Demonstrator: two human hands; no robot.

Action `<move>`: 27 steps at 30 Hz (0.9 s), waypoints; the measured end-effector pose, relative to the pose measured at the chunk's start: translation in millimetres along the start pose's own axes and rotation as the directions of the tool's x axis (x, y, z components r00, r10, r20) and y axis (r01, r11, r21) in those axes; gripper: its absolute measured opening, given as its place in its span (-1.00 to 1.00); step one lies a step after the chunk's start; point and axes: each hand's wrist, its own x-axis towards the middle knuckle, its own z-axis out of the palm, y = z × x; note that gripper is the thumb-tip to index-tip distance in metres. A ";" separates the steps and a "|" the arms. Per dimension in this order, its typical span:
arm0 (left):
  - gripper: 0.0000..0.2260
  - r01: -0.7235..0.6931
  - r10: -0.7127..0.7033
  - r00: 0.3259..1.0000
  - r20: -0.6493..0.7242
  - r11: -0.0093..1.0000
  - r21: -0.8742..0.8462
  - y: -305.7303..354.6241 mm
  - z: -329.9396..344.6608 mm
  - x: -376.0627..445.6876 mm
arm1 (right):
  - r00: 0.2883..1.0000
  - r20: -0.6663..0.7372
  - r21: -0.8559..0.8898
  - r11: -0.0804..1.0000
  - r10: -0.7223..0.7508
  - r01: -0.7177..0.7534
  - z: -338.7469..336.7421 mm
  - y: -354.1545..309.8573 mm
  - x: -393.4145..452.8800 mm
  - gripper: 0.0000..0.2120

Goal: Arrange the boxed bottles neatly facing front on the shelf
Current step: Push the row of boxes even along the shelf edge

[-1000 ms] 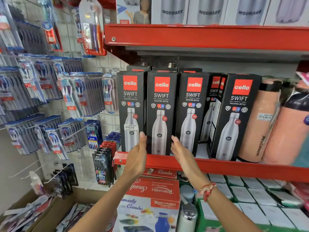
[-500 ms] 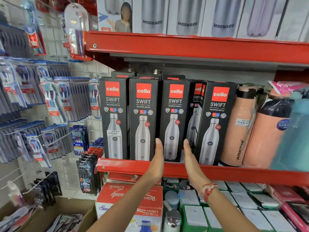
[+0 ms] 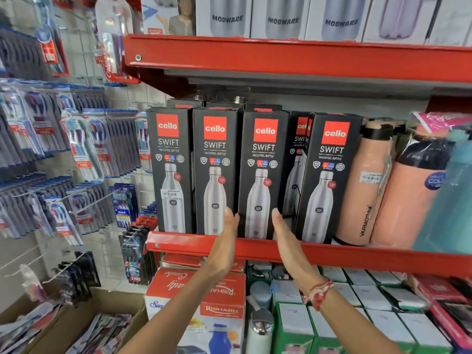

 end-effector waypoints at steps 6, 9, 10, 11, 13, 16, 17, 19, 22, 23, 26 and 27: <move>-0.07 -0.014 0.014 1.000 0.022 1.000 0.006 3.0 -2.5 -11.8 | 0.999 0.044 0.034 0.999 -0.011 0.009 -9.6 8.1 0.7 -0.18; -0.35 -0.191 0.240 0.950 -0.199 0.953 0.237 7.6 6.6 -16.8 | 0.994 -0.043 0.044 0.994 -0.102 0.104 -17.8 15.1 -3.7 -0.30; -0.44 -0.247 0.341 0.898 -0.279 0.913 0.324 10.0 12.6 -17.4 | 0.975 -0.138 0.019 0.984 -0.175 0.179 -21.5 16.8 -6.6 -0.42; -0.48 -0.292 0.404 0.861 -0.310 0.890 0.349 11.7 19.9 -16.6 | 0.938 -0.251 -0.015 0.970 -0.240 0.244 -26.1 18.6 -9.9 -0.52; -0.44 -0.345 0.407 0.882 -0.239 0.901 0.262 15.8 36.6 -13.7 | 0.830 -0.467 -0.078 0.949 -0.306 0.306 -38.4 20.7 -15.0 -0.62; -0.39 -0.283 0.287 0.957 -0.048 0.957 0.069 20.4 67.4 -4.2 | 0.756 -0.597 -0.110 0.960 -0.270 0.256 -62.1 30.2 -11.7 -0.63; -0.37 -0.250 0.250 0.968 -0.016 0.968 0.034 21.2 76.5 0.4 | 0.775 -0.590 -0.087 0.972 -0.227 0.219 -69.5 33.1 -9.4 -0.58; -0.54 -0.195 0.195 0.981 0.010 0.981 0.017 25.2 94.5 8.0 | 0.846 -0.516 -0.009 0.989 -0.133 0.150 -82.2 36.6 -5.6 -0.48; -0.64 -0.128 0.127 0.992 0.020 0.991 0.030 31.2 114.8 17.5 | 0.925 -0.379 0.091 0.993 -0.039 0.079 -94.5 35.7 -0.3 -0.41; -0.59 -0.120 0.120 0.993 0.009 0.993 0.005 30.3 119.3 20.9 | 0.936 -0.351 0.101 0.993 -0.027 0.067 -96.1 35.9 1.2 -0.40; -0.49 -0.107 0.106 0.994 -0.035 0.994 -0.029 24.5 121.9 27.1 | 0.948 -0.318 0.103 0.993 -0.016 0.051 -95.4 35.9 2.9 -0.37; -0.46 -0.107 0.106 0.993 -0.052 0.994 -0.031 21.6 120.8 27.6 | 0.950 -0.313 0.100 0.994 -0.014 0.048 -94.4 35.3 2.1 -0.36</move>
